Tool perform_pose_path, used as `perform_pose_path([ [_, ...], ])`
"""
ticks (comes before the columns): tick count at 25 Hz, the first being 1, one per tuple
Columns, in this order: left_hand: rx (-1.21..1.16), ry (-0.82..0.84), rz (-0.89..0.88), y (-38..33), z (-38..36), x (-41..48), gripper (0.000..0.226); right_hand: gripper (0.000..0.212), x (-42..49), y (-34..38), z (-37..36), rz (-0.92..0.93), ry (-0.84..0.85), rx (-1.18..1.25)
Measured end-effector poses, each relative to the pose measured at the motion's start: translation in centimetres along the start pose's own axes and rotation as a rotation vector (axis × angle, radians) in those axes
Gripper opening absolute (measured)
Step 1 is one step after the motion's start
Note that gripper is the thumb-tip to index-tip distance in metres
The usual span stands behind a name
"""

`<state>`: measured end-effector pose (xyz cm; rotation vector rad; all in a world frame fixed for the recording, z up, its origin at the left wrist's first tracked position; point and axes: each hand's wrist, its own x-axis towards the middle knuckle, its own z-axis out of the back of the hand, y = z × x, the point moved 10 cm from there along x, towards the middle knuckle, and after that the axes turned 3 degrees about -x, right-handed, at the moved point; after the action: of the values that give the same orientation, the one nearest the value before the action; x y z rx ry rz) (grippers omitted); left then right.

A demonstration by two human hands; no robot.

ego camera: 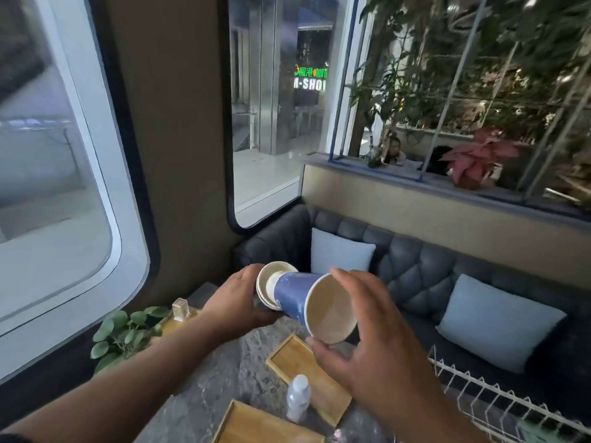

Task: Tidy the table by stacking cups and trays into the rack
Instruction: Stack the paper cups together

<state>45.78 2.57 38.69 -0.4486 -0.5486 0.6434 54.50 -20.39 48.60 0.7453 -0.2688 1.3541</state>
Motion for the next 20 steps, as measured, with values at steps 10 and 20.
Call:
perform_pose_path([
  [10, 0.168, 0.022, -0.44, -20.3, -3.3, -4.8, 0.086, 0.085, -5.9, -6.8, 4.1, -0.103, 0.041, -0.009],
  [20, -0.09, 0.196, -0.324, -20.8, -8.2, -4.3, 0.078, 0.09, -6.6, -11.3, 3.1, -0.409, 0.2, -0.052],
])
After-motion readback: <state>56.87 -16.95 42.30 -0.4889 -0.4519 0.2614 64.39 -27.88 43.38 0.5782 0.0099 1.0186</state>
